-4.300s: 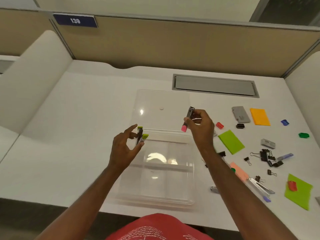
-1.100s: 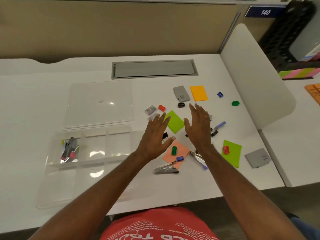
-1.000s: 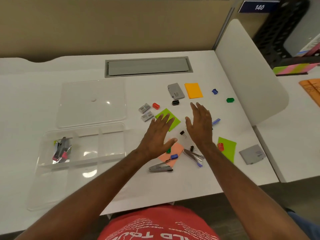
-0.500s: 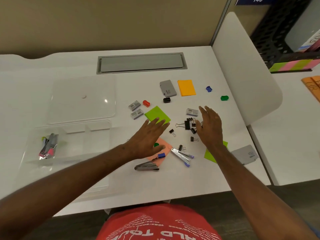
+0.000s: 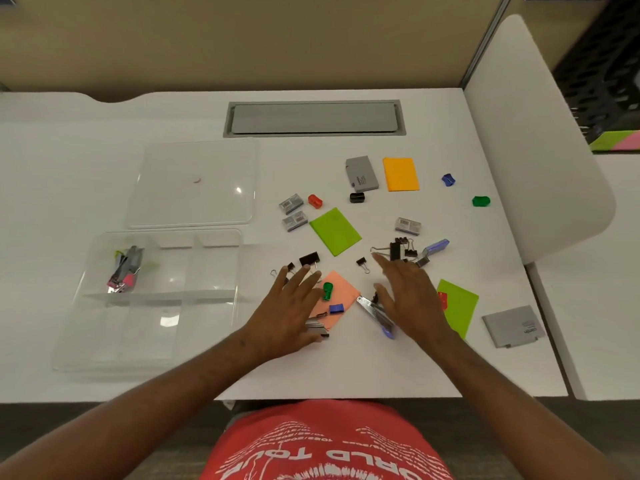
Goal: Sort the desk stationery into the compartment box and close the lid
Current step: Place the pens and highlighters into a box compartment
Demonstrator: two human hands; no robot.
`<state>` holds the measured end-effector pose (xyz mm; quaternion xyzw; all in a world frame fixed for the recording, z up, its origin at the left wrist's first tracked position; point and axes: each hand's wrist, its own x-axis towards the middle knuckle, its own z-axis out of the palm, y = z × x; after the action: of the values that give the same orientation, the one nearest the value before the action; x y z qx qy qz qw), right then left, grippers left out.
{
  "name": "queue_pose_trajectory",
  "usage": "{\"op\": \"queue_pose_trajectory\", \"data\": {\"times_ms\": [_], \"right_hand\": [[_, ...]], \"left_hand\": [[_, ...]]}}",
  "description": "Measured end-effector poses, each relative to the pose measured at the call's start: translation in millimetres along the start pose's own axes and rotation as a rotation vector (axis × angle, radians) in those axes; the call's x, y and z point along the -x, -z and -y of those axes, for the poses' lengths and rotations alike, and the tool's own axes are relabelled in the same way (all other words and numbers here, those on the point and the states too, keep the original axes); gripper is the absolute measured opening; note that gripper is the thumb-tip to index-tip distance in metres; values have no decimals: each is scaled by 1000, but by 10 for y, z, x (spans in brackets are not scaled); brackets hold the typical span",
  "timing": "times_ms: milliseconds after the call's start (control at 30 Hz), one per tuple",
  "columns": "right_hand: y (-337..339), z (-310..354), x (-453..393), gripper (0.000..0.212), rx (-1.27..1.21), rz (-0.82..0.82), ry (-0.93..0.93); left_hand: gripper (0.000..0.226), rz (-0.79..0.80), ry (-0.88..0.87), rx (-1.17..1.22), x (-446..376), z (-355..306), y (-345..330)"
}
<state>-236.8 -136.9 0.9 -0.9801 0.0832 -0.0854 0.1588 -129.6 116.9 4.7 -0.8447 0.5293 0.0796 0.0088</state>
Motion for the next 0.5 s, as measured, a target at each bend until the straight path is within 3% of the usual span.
{"op": "queue_pose_trajectory", "data": {"times_ms": [300, 500], "right_hand": [[-97, 184, 213, 69, 58, 311, -26], [-148, 253, 171, 67, 288, 166, 96]], "left_hand": [[54, 43, 35, -119, 117, -63, -105], [49, 54, 56, -101, 77, -87, -119]]}}
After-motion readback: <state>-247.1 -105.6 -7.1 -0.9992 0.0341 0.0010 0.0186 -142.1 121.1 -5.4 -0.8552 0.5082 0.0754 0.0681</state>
